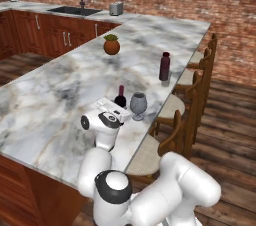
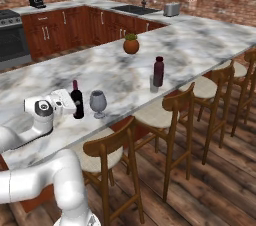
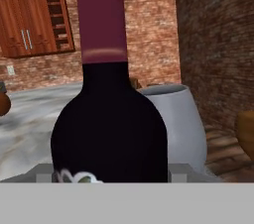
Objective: There is a wine glass and glass cup on the dining counter. Place the wine bottle next to the wine glass and the juice bottle next to the glass cup.
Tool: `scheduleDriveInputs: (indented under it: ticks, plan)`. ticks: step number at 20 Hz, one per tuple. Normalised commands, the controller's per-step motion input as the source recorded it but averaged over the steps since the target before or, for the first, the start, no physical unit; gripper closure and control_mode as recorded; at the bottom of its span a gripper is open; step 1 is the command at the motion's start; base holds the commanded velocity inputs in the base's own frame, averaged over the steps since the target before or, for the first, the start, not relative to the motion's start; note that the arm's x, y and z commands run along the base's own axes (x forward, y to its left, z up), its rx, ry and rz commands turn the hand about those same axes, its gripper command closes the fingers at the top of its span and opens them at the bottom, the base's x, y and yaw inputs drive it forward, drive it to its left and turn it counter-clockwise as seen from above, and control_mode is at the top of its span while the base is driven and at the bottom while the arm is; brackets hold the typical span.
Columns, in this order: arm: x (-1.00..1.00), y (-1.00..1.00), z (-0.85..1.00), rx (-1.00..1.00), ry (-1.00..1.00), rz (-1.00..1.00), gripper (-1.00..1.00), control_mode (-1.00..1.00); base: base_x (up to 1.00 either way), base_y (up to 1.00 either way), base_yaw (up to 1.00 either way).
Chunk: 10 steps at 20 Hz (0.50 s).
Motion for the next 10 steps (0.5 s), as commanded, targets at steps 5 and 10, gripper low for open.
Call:
scheduleDriveInputs:
  ticks: [5, 10]
  plan:
    - [-0.31, -0.01, -0.20, 0.00, 0.00, -0.01, 1.00, -1.00, 0.00, 0.00, 0.00]
    - [-0.15, -0.02, -0.17, 0.00, 0.00, -0.02, 1.00, -1.00, 0.00, 0.00, 0.00]
